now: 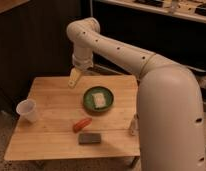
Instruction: Move the arm in a circular motion
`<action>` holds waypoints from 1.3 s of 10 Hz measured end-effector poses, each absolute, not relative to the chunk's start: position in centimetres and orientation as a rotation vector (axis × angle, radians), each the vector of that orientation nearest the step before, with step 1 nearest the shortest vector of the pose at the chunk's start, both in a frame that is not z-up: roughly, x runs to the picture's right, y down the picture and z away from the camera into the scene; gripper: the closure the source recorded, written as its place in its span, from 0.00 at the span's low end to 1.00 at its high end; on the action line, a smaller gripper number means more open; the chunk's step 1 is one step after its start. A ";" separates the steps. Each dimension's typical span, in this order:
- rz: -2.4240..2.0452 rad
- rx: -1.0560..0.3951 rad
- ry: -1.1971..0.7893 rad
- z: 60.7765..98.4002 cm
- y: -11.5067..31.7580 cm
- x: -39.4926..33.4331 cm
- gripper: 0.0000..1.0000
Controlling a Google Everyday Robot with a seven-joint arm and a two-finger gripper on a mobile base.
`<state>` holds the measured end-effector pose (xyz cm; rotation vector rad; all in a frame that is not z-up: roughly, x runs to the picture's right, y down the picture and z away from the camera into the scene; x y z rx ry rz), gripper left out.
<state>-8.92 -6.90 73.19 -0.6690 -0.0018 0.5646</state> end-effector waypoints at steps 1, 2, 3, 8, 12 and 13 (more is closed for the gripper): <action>0.579 -0.670 0.000 73.3 -6.9 -7.2 0.00; 0.587 -0.670 0.001 73.2 -6.9 -6.1 0.00; 0.595 -0.672 -0.001 73.0 -6.6 -5.1 0.00; 0.623 -0.668 -0.006 73.6 -7.0 -3.8 0.00; 0.665 -0.658 -0.009 75.0 -8.0 0.6 0.00; 0.682 -0.656 -0.009 74.9 -7.7 2.2 0.00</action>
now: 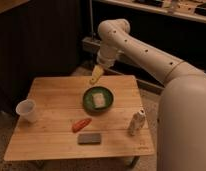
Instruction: Move the arm in a circular motion
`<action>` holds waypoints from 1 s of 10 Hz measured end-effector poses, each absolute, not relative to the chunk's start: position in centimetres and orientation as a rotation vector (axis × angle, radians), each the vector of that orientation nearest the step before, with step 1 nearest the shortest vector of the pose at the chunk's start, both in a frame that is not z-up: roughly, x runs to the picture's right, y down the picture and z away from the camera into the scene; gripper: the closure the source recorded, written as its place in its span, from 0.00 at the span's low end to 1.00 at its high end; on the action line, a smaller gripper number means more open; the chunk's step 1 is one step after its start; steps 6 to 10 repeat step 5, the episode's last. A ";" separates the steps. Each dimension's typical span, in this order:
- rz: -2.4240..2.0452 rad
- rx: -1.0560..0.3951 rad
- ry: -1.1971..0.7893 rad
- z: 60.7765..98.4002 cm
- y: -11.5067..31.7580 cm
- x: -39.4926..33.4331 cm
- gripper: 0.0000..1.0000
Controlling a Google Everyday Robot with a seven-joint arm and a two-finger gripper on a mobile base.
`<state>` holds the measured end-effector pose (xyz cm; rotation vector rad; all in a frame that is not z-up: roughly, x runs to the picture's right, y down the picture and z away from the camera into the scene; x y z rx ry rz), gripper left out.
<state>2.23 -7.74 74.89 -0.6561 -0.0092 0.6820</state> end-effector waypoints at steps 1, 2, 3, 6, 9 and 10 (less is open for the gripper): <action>0.691 -0.654 -0.014 74.6 -7.4 2.9 0.00; 0.696 -0.653 -0.014 74.5 -7.2 3.2 0.00; 0.709 -0.653 -0.015 74.2 -6.9 4.1 0.00; 0.739 -0.640 -0.016 73.5 -5.9 7.9 0.00; 0.739 -0.640 -0.016 73.5 -5.9 7.9 0.00; 0.739 -0.640 -0.016 73.5 -5.9 7.9 0.00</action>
